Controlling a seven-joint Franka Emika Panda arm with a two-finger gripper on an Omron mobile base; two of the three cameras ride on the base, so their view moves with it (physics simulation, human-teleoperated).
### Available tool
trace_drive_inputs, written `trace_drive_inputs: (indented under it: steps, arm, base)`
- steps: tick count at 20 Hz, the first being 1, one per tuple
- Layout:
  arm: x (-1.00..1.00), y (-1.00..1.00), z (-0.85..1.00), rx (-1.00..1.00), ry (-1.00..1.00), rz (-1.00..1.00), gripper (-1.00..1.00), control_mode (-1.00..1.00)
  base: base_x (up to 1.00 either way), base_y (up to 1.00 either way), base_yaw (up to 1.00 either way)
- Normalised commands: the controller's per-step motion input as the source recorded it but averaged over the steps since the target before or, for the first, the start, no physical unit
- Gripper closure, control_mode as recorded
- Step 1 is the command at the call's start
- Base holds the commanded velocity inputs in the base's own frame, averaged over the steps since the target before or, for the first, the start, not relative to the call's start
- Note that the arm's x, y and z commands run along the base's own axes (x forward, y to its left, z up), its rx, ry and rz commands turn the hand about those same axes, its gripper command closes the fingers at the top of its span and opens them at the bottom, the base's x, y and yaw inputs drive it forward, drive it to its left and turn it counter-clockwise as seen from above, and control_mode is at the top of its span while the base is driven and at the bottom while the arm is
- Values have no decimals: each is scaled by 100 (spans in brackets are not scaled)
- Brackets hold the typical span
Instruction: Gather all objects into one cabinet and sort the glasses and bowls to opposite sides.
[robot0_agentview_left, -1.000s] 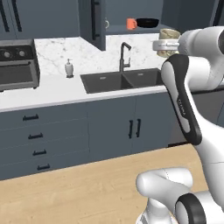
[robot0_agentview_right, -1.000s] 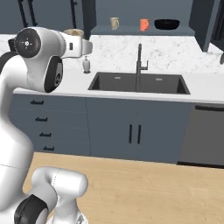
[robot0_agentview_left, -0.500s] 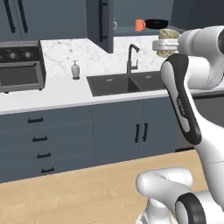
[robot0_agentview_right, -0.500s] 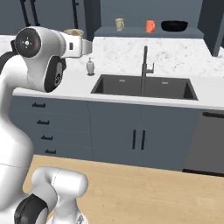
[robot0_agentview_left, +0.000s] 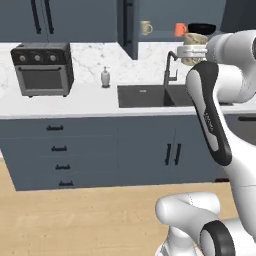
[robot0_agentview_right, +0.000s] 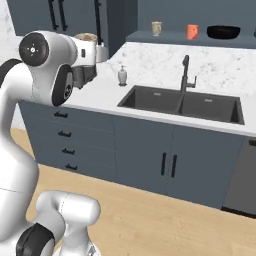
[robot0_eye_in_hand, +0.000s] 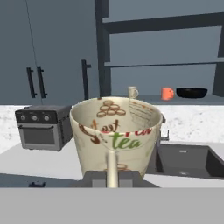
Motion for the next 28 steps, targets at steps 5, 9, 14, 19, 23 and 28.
trace_drive_inputs:
  steps: [5,9,14,19,23,28]
  arm:
    - [0,0,0,0,0,0,100,100]
    - [0,0,0,0,0,0,100,100]
    - [0,0,0,0,0,0,100,100]
    - [0,0,0,0,0,0,100,100]
    - [0,0,0,0,0,0,100,100]
    - [0,0,0,0,0,0,100,100]
  base:
    - [0,-72,27]
    - [0,-79,14]
    - [3,-81,10]
    - [28,-70,3]
    - [43,-42,0]
    - [57,-7,0]
